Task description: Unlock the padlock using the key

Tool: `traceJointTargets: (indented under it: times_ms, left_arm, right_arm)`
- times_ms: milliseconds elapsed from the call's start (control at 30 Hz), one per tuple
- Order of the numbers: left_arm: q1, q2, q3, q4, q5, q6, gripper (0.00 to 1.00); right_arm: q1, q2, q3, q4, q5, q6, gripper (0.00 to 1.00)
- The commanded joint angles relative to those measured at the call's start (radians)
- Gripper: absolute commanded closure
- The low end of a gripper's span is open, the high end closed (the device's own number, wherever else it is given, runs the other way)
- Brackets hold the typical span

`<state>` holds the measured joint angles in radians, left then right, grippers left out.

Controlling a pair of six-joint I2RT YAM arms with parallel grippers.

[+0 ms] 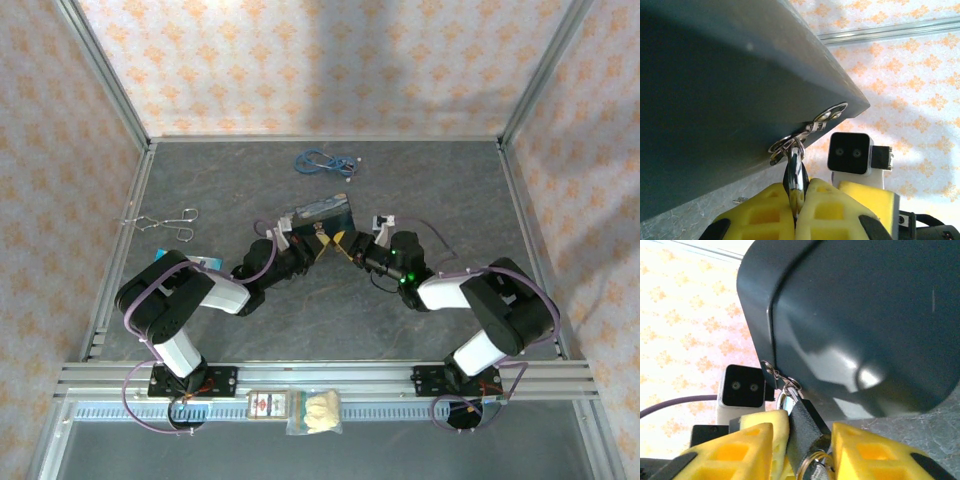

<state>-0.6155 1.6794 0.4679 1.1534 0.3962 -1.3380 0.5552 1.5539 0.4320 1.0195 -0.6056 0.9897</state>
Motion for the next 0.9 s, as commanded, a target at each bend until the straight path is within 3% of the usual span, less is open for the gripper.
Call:
traceJointTargets:
  times_ms: [0,267,433,733,867]
  left_arm:
    - [-0.004,-0.019,-0.002,0.034,0.007,-0.013,1.0]
    - [-0.003,-0.029,0.0,0.032,-0.027,-0.018,1.0]
    - [-0.004,-0.015,0.01,0.065,-0.032,-0.035,1.0]
    - [-0.006,-0.025,0.004,0.058,-0.033,-0.035,1.0]
    - [-0.007,-0.027,0.0,0.057,-0.043,-0.033,1.0]
  right_arm:
    - [0.007,0.016,0.007,0.094,-0.031,0.021,0.69]
    - [0.017,0.013,-0.038,0.102,-0.026,0.034,0.69]
    - [0.017,0.01,-0.048,0.094,-0.017,0.041,0.57]
    - [0.017,0.033,-0.029,0.126,-0.029,0.057,0.82]
    - [0.017,0.074,-0.04,0.217,-0.052,0.119,0.85]
